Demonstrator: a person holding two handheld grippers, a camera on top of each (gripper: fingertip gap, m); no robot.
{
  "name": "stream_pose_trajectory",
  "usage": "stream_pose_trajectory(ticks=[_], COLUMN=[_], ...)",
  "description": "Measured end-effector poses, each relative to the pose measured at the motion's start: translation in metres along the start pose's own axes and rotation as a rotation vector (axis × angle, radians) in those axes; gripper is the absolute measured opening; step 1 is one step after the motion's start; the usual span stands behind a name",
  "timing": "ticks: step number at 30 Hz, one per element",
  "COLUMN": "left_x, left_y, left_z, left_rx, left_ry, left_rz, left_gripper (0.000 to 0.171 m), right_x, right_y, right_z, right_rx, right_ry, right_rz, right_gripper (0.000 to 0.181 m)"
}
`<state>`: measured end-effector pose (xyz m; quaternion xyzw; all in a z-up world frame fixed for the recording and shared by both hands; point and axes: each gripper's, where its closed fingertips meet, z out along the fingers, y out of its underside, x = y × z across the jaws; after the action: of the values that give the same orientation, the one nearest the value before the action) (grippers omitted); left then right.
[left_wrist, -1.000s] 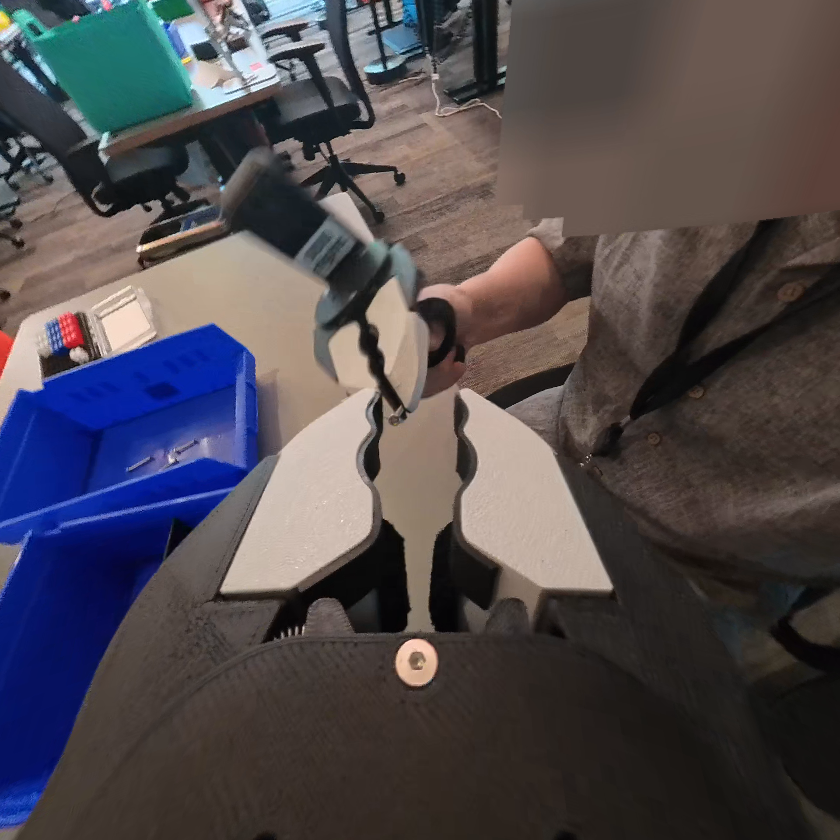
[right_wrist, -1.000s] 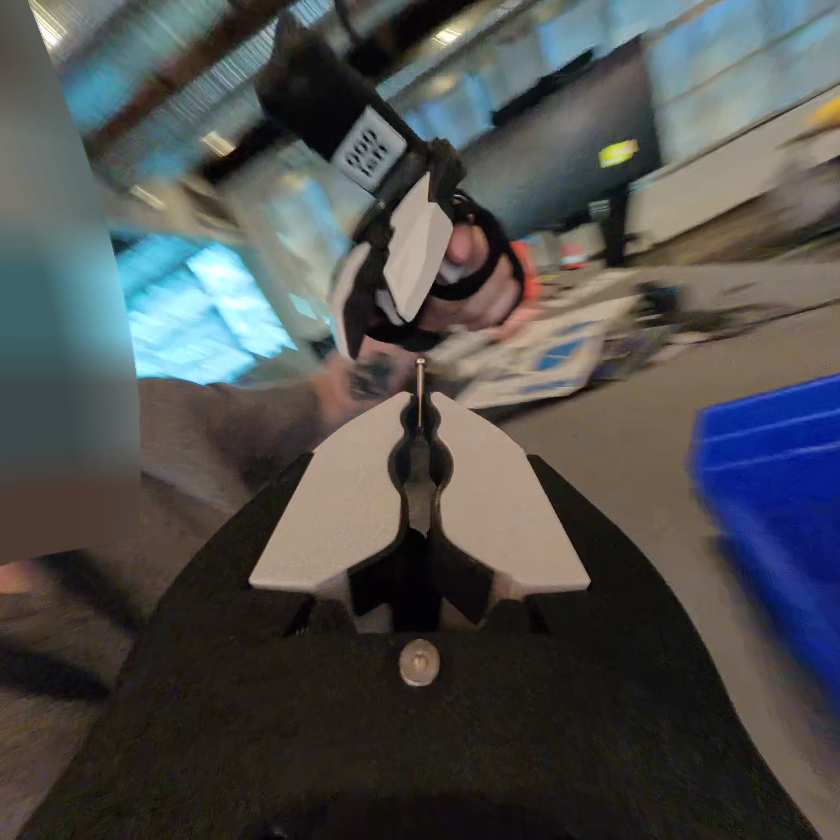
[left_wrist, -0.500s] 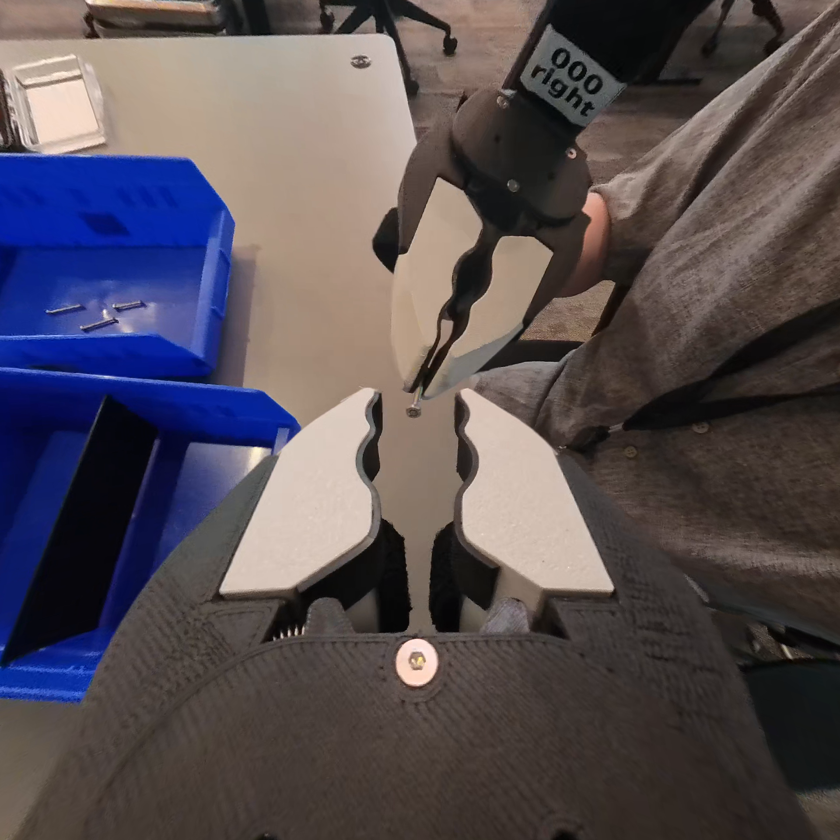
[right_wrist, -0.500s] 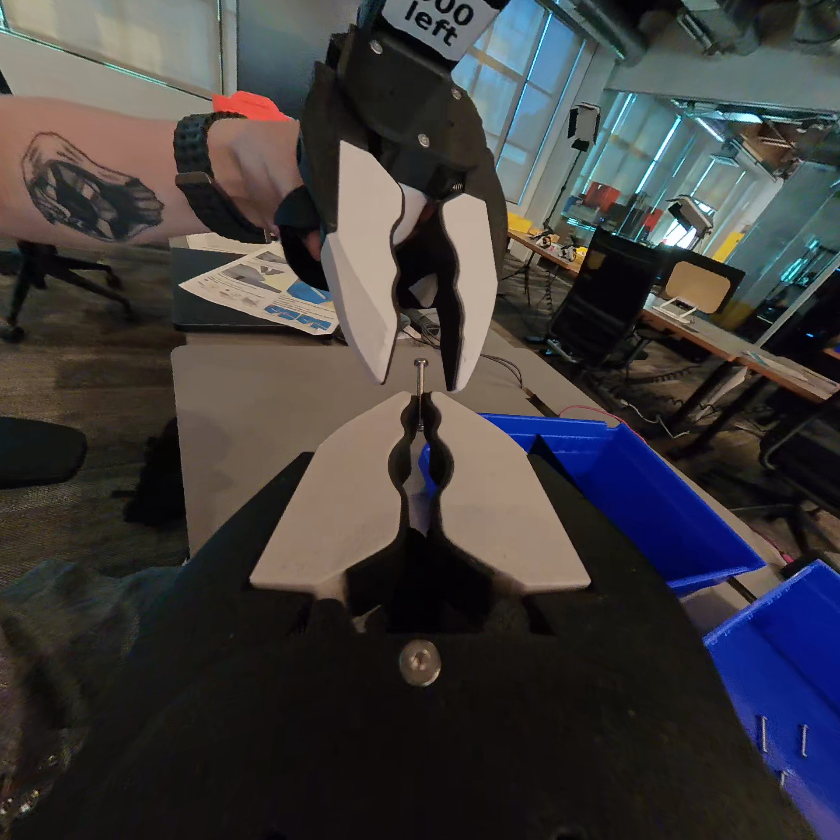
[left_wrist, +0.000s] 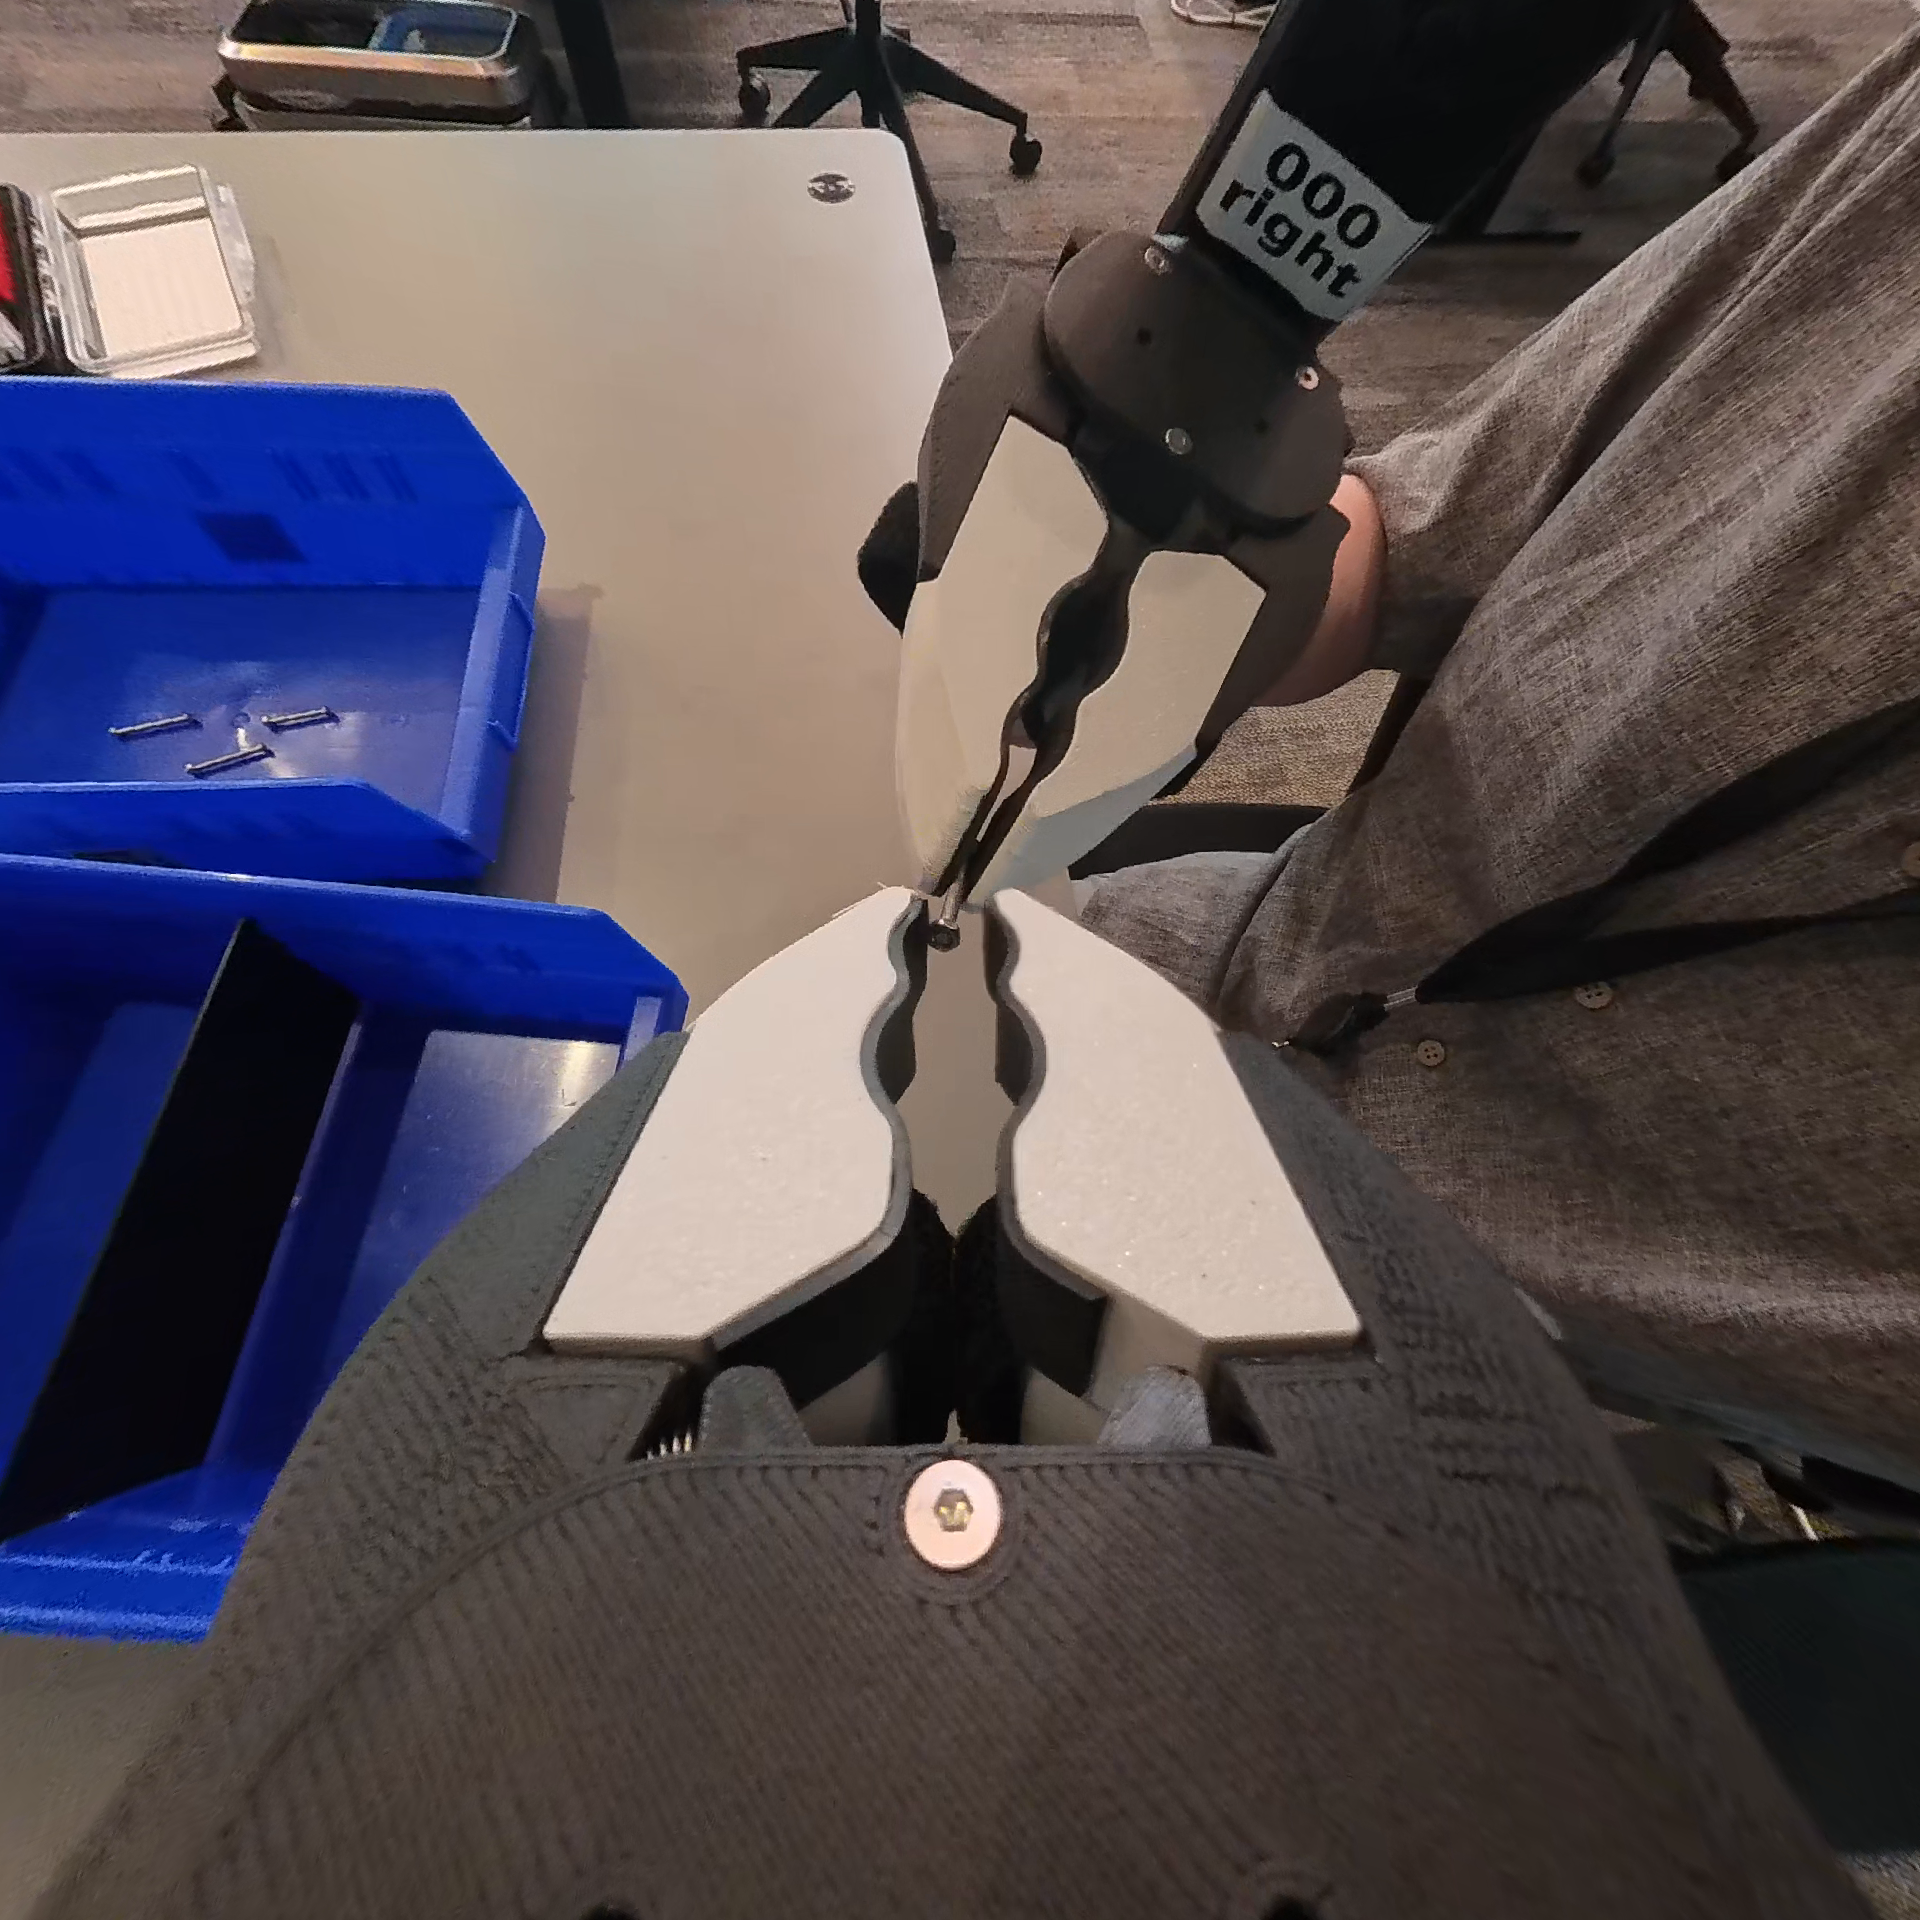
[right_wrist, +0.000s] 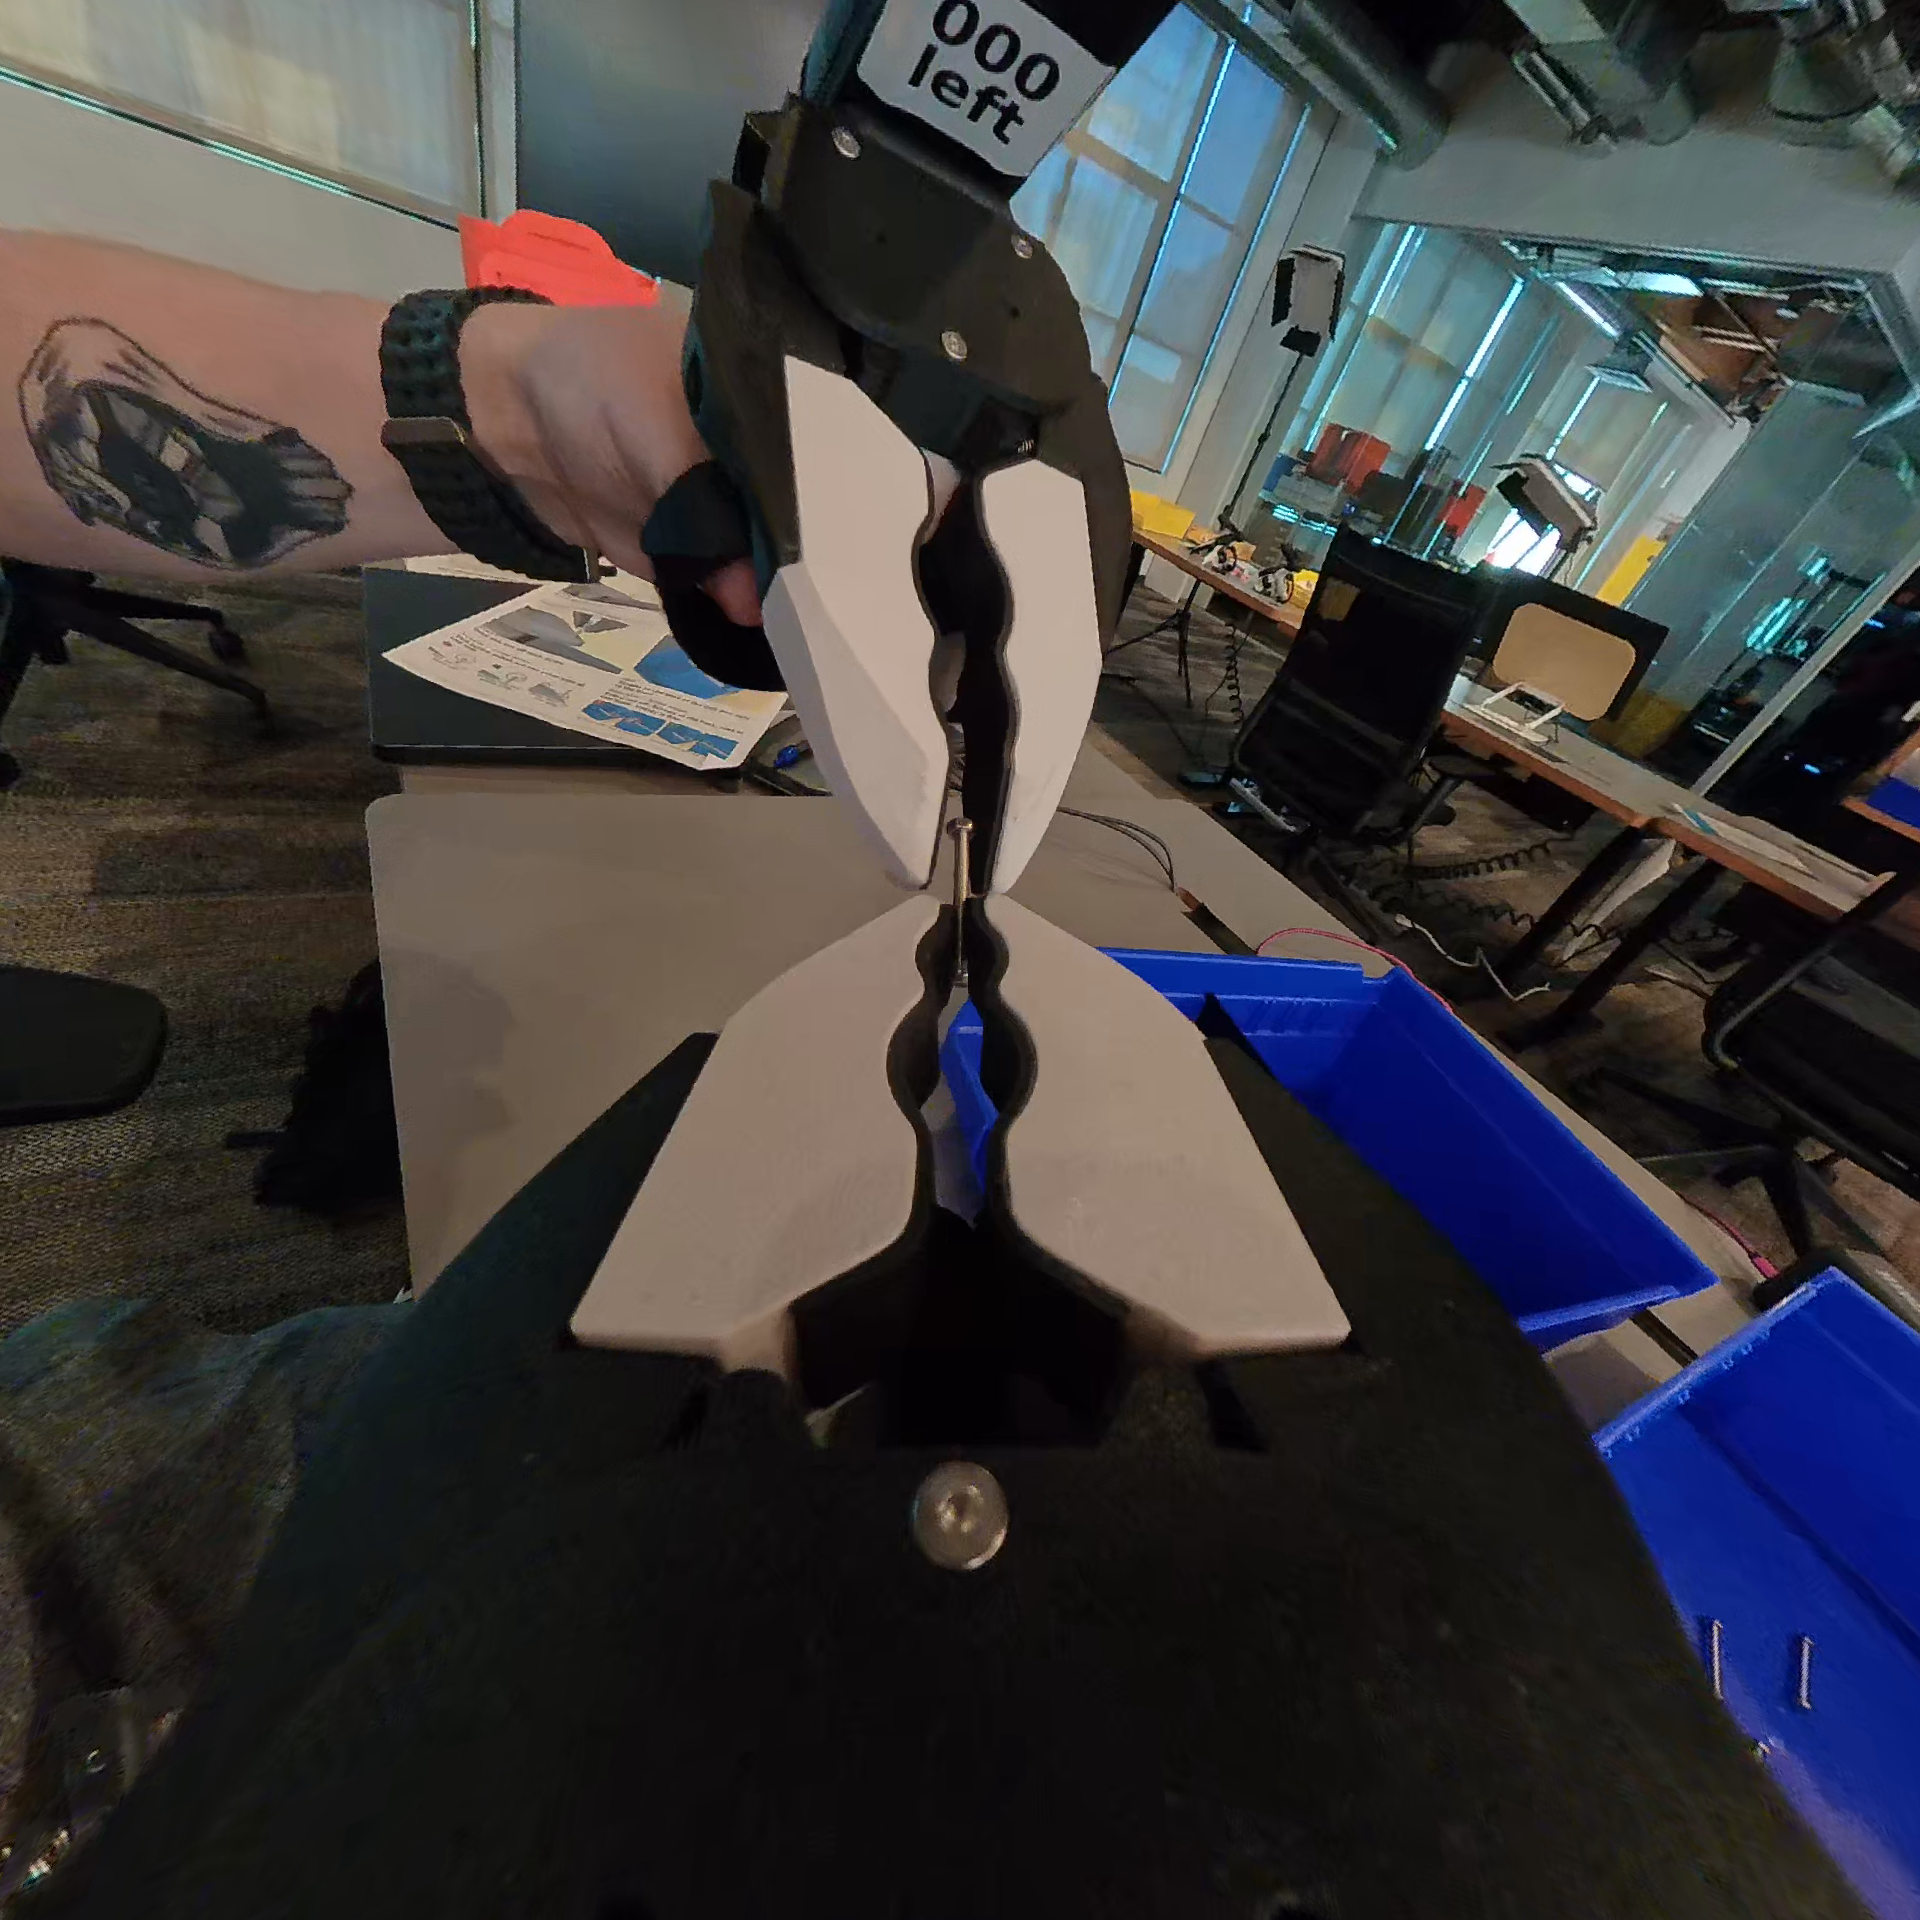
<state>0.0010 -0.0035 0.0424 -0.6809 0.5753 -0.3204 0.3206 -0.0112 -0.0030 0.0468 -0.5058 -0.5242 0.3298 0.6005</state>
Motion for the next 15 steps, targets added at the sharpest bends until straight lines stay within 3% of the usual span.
stream_pose_trajectory(ticks=[6, 15], left_x=[0.003, 0.025], left_y=[-0.002, -0.006], left_z=[-0.001, -0.006], left_rx=[0.021, 0.057], left_ry=[-0.013, 0.054], left_rz=[0.055, 0.303], left_gripper=[0.005, 0.005], right_x=[-0.003, -0.023], right_y=[-0.003, -0.018], right_z=[-0.002, -0.009], right_rx=[0.041, 0.268], right_ry=[-0.071, -0.729], right_rz=[0.089, 0.911], right_gripper=[0.002, 0.002])
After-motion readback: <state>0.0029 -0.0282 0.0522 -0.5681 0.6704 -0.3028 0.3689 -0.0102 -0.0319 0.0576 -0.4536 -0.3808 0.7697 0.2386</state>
